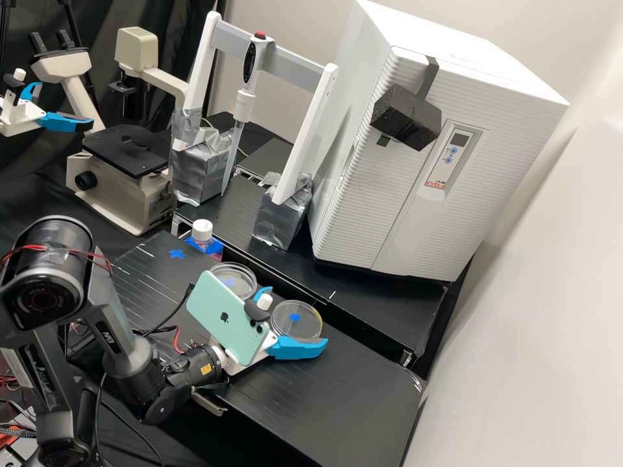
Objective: Close the lid
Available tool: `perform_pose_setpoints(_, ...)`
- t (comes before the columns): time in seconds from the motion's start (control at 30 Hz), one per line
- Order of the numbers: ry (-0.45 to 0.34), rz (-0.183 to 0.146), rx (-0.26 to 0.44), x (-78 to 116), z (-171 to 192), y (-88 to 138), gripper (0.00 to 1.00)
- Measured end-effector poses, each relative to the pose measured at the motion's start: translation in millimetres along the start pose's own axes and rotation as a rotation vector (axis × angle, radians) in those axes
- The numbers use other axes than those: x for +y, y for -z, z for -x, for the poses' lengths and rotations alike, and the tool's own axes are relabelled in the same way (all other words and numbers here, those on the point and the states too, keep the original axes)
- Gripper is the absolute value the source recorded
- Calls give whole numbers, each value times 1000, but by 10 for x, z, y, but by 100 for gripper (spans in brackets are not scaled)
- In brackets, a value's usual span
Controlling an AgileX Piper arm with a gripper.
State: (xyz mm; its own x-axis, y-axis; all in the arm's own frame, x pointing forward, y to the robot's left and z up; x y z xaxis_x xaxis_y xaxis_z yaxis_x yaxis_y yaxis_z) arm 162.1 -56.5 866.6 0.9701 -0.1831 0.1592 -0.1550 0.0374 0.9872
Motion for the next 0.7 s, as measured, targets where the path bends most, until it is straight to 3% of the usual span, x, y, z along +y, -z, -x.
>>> perform_pose_setpoints(0.7,24,-1,26,-45,-21,50,0)
